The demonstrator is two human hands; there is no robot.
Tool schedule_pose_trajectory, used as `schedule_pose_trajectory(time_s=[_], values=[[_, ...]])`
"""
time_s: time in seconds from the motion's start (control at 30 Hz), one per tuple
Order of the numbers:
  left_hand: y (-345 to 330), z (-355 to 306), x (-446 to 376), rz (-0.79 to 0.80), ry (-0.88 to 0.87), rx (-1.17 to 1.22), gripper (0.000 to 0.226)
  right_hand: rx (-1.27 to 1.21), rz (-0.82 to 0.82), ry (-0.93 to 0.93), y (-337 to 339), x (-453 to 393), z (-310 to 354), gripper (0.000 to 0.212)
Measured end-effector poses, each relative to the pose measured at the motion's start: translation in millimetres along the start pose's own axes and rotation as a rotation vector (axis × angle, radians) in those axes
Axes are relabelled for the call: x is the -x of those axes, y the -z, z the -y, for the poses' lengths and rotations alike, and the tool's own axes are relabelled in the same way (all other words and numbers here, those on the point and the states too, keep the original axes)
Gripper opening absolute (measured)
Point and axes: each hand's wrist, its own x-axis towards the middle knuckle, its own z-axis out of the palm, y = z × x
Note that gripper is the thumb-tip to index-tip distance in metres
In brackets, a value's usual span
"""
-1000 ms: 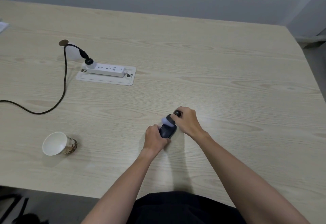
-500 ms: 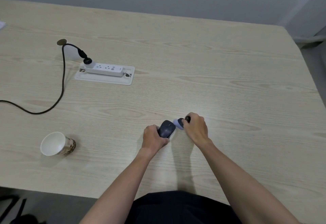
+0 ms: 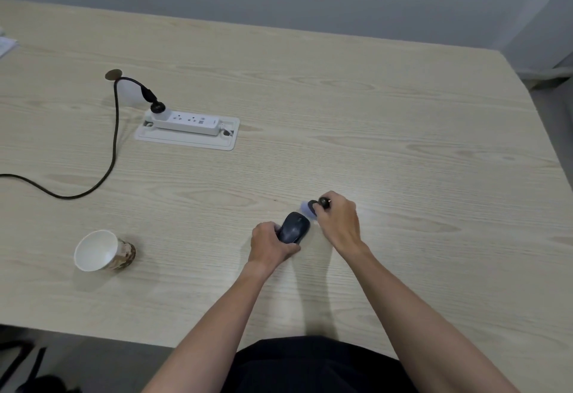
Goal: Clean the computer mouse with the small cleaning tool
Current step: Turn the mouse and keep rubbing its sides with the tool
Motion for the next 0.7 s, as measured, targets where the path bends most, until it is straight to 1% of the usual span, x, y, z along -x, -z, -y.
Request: schedule_pose_trajectory(time_s=[0.07,0.1,0.17,0.2,0.33,0.4,0.47,0.53,0.63,0.7], values=[[0,1,-1,-0.001,0.005,-0.010,0.032,-0.115,0.034,-0.018,5,1,-3,0.011],[0,2,-1,-0.003,0.007,-0.014,0.032,-0.150,0.077,-0.013,7,2,-5,0.009],[-1,4,-3,-0.008,0.009,-0.013,0.034,-0.132,0.187,-0.010,7,6,-11,0.008],[-1,5,-3,-0.010,0.008,-0.014,0.034,-0.089,0.207,-0.018,4,7,-17,0.009],[-2,4,-3,0.000,0.001,-0.010,0.033,0.016,0.098,-0.117,3,10,-37,0.011],[-2,3,-2,-0.003,0.001,-0.007,0.032,-0.045,0.082,-0.114,4,11,-37,0.011],[-2,3,-2,-0.003,0.001,-0.005,0.031,-0.126,0.110,-0.089,3,11,-31,0.009],[-2,4,-2,-0.006,-0.005,-0.013,0.031,-0.103,0.148,-0.070,0,11,-28,0.009],[-3,7,-4,-0.013,-0.008,-0.035,0.035,0.039,0.077,-0.105,1,9,-32,0.012],[-4,7,-5,-0.010,-0.013,-0.045,0.035,-0.038,0.048,-0.097,3,9,-32,0.011]])
